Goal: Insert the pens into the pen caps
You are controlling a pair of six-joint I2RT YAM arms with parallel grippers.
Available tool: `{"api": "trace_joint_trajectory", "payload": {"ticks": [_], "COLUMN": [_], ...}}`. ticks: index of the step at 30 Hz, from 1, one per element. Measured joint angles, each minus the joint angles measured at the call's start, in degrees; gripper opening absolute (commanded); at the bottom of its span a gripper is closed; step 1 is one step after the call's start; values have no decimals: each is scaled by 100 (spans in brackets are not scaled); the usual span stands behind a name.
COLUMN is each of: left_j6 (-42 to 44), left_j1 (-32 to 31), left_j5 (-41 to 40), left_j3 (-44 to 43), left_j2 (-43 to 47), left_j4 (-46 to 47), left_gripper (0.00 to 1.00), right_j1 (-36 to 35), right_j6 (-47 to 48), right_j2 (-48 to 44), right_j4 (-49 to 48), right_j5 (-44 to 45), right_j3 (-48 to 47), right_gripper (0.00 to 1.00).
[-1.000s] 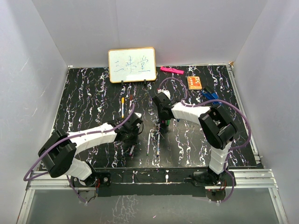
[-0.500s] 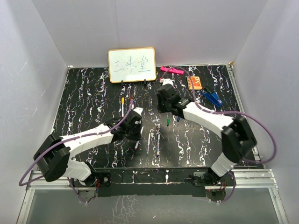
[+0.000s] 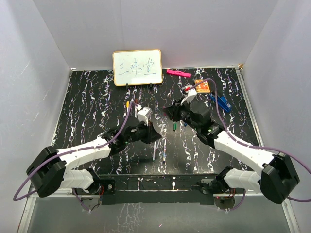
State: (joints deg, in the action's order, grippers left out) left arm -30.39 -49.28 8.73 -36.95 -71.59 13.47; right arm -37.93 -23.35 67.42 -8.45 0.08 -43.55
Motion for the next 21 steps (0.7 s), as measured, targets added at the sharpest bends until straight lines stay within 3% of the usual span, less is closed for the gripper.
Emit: {"api": "trace_joint_trajectory", "payload": {"ticks": [9,21], "left_j6": [-435,-417], "left_j1": [-24,-48], "left_j5": [424,413], "left_j3": [680,861], "left_j2": [229,492], "left_j4": [1755,3099], "left_gripper": [0,0], "right_j1": [-4,-7], "right_j6": [-437,-691], "right_j2": [-782,-1115], "right_j4": [-1438,-1888], "right_j5": [-136,-66], "right_j3": [678,857], "right_gripper": [0,0]}}
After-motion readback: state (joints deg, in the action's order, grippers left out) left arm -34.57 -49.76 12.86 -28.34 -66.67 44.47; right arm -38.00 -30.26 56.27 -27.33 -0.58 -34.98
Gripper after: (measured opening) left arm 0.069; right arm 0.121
